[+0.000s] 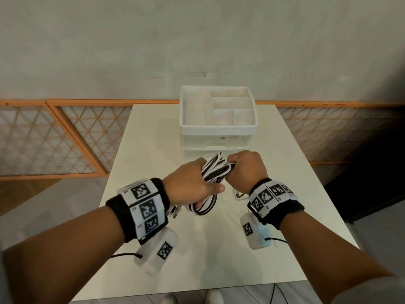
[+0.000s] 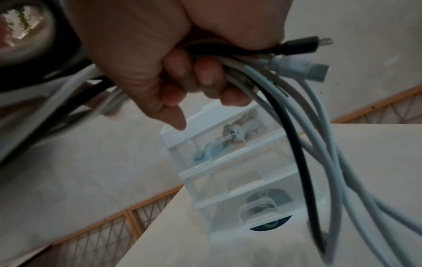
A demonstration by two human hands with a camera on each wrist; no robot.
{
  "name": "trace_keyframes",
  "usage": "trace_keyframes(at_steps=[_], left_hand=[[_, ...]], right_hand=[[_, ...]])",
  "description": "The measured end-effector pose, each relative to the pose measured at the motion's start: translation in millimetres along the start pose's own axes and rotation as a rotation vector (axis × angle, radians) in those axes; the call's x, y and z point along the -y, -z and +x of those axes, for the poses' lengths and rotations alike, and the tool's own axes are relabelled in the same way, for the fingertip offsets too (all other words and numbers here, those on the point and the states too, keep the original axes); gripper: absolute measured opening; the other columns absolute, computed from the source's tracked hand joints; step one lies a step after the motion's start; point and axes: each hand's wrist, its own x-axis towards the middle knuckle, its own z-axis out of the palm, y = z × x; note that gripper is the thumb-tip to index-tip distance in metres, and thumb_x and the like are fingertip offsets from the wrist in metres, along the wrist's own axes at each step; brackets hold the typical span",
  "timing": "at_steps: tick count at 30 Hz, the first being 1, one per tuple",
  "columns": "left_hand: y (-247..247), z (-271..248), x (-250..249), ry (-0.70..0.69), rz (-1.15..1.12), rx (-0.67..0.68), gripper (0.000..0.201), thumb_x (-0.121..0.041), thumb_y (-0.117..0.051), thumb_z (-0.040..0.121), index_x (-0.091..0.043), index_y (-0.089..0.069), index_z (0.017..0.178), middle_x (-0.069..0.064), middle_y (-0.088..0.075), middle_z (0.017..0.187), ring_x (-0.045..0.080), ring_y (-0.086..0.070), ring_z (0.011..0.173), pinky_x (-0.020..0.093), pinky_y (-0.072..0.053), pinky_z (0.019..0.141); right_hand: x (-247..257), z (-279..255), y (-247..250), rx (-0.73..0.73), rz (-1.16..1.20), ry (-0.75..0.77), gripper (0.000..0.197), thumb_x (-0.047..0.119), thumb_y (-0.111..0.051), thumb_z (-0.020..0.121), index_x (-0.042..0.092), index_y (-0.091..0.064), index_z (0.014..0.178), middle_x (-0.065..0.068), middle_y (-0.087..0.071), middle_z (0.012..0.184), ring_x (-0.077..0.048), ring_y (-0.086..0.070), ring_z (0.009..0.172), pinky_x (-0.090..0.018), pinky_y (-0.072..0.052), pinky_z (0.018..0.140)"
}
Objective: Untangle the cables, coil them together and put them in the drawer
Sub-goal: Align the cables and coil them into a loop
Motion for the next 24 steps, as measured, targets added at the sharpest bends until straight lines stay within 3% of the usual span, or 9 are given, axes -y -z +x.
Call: trace_keyframes(at_steps=[2, 4, 9, 12, 16, 18, 20, 22, 24], left_hand=[[-4, 5, -1, 0.043, 0.092, -0.137, 0.036, -0.040, -0.072, 0.080, -0.020, -0.054, 0.104, -0.003, -0.067, 0.074, 0.012, -0.062, 0.057, 0.028, -0.053, 0.062], [-7, 6, -5, 0.063, 0.138, -0.233, 0.021, -0.035, -0.071, 0.081, -0.018, -0.059, 0.087, -0.003, -0.065, 0.071, 0.016, -0.063, 0.065, 0.022, -0.044, 0.054], [-7, 7, -11, 0.031, 0.070, -0.383, 0.017, -0.030, -0.069, 0.082, -0.023, -0.059, 0.071, -0.005, -0.066, 0.070, 0.014, -0.063, 0.068, 0.020, -0.042, 0.053], [-4, 10, -11, 0.009, -0.036, -0.403, 0.016, -0.028, -0.075, 0.080, -0.020, -0.061, 0.076, -0.004, -0.066, 0.079, 0.014, -0.064, 0.073, 0.020, -0.046, 0.057], [-7, 12, -7, 0.019, -0.079, -0.297, 0.013, -0.026, -0.068, 0.085, -0.024, -0.069, 0.072, -0.007, -0.070, 0.071, 0.012, -0.063, 0.067, 0.020, -0.044, 0.060], [-4, 13, -5, 0.023, -0.141, -0.297, 0.014, -0.020, -0.065, 0.085, -0.020, -0.072, 0.073, -0.005, -0.074, 0.074, 0.015, -0.066, 0.071, 0.028, -0.052, 0.069], [2, 14, -2, 0.036, -0.191, -0.364, 0.017, -0.013, -0.061, 0.084, -0.013, -0.071, 0.070, 0.002, -0.074, 0.072, 0.022, -0.068, 0.071, 0.037, -0.057, 0.073], [7, 13, 3, 0.061, -0.298, -0.437, 0.019, -0.007, -0.058, 0.086, -0.006, -0.069, 0.070, 0.007, -0.074, 0.069, 0.030, -0.070, 0.072, 0.042, -0.058, 0.075], [9, 13, 6, 0.086, -0.400, -0.466, 0.019, -0.008, -0.059, 0.088, -0.004, -0.068, 0.071, 0.009, -0.072, 0.066, 0.029, -0.071, 0.066, 0.042, -0.058, 0.074]], right_hand=[[6, -1, 2, -0.069, 0.068, 0.006, 0.034, 0.005, -0.058, 0.071, 0.011, -0.041, 0.042, 0.005, -0.033, 0.041, -0.016, -0.029, 0.045, -0.023, -0.030, 0.047], [12, -3, 4, -0.105, 0.112, 0.026, 0.044, 0.001, -0.059, 0.070, 0.016, -0.031, 0.040, 0.007, -0.027, 0.039, -0.013, -0.023, 0.043, -0.024, -0.023, 0.044], [14, -3, 9, -0.157, 0.199, 0.064, 0.041, -0.003, -0.055, 0.069, 0.015, -0.026, 0.045, 0.005, -0.022, 0.043, -0.015, -0.018, 0.048, -0.018, -0.018, 0.040], [11, -1, 8, -0.166, 0.214, 0.066, 0.033, 0.000, -0.058, 0.071, 0.007, -0.034, 0.049, 0.002, -0.024, 0.047, -0.017, -0.019, 0.052, -0.027, -0.021, 0.045], [8, -1, 7, -0.181, 0.234, 0.066, 0.036, 0.001, -0.060, 0.071, 0.012, -0.033, 0.050, 0.003, -0.024, 0.045, -0.015, -0.019, 0.050, -0.027, -0.021, 0.044], [6, 0, 10, -0.181, 0.255, 0.109, 0.035, 0.008, -0.068, 0.074, 0.015, -0.041, 0.052, 0.006, -0.035, 0.045, -0.014, -0.030, 0.046, -0.020, -0.026, 0.044], [3, 0, 14, -0.132, 0.315, 0.168, 0.019, 0.021, -0.073, 0.080, 0.019, -0.061, 0.067, 0.008, -0.057, 0.057, -0.007, -0.050, 0.052, -0.016, -0.042, 0.053], [-4, 1, 16, -0.061, 0.390, 0.172, 0.009, 0.029, -0.070, 0.087, 0.021, -0.068, 0.084, 0.004, -0.069, 0.071, -0.013, -0.064, 0.064, -0.030, -0.055, 0.067], [-12, 1, 14, -0.019, 0.428, 0.175, 0.011, 0.026, -0.064, 0.094, 0.018, -0.070, 0.090, 0.002, -0.070, 0.073, -0.013, -0.064, 0.061, -0.040, -0.058, 0.070]])
